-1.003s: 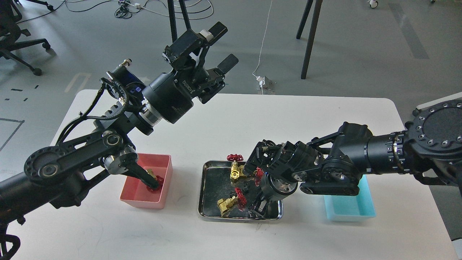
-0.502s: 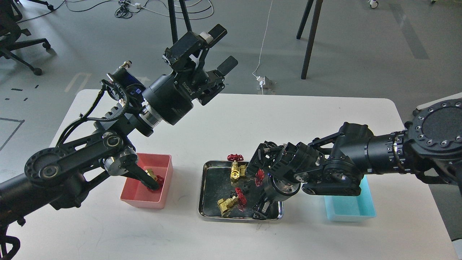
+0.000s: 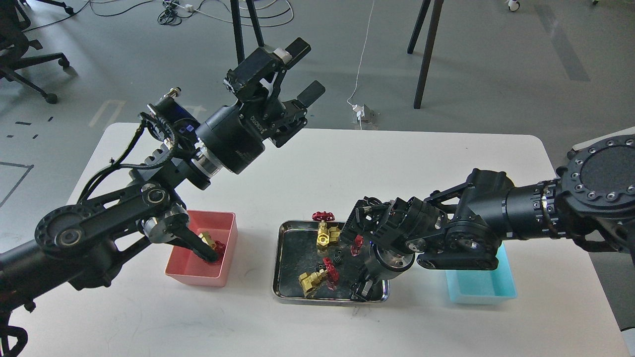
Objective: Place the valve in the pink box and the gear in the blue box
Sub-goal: 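Lift the gear and carry it over the light blue box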
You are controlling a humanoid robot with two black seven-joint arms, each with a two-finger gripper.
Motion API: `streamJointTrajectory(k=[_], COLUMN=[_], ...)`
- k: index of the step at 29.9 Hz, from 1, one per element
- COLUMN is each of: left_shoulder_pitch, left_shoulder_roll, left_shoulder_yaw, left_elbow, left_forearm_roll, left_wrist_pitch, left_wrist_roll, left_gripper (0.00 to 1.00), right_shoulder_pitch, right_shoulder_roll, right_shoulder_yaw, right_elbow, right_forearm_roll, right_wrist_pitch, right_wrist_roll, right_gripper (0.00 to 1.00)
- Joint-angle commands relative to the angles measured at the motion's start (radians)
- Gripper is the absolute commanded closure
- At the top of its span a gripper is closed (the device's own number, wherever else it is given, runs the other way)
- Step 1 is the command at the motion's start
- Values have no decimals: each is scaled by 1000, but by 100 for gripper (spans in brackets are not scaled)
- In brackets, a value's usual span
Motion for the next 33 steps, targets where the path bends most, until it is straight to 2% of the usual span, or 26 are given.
streamJointTrajectory(k=[1, 6, 9, 13, 18, 22, 27, 30, 33], left_shoulder_pitch=[2, 3, 2, 6, 11, 21, 22, 22, 21], left_shoulder_roll=[-6, -6, -6, -9, -19, -19, -51, -68, -96], left_shoulder_yaw=[1, 3, 4, 6, 6, 8, 9, 9, 9], left_elbow=[1, 0, 1, 0, 0, 5, 26, 38, 54], left_forearm_roll=[0, 0, 0, 1, 11, 11, 15, 31, 32], left_wrist_pitch=[0, 0, 0, 0, 0, 0, 0, 0, 0], left_wrist_roll=[0, 0, 0, 0, 0, 0, 0, 0, 0], left_gripper=[11, 11, 11, 10, 10, 10, 10, 10, 10], right_shoulder_pitch=[0, 0, 0, 6, 75, 140, 155, 114, -24], right_shoulder_roll=[0, -2, -5, -11, -97, -264, -604, -800, -893], right_shoulder_yaw=[0, 0, -2, 1, 20, 43, 115, 115, 136], right_elbow=[1, 1, 1, 1, 41, 131, 266, 336, 351], right_forearm_roll=[0, 1, 3, 10, 15, 17, 17, 12, -6], right_wrist_pitch=[0, 0, 0, 0, -3, -3, -2, -2, -9], right_wrist_roll=[2, 5, 17, 20, 22, 23, 25, 25, 25], right_gripper=[65, 75, 85, 88, 88, 89, 88, 88, 88])
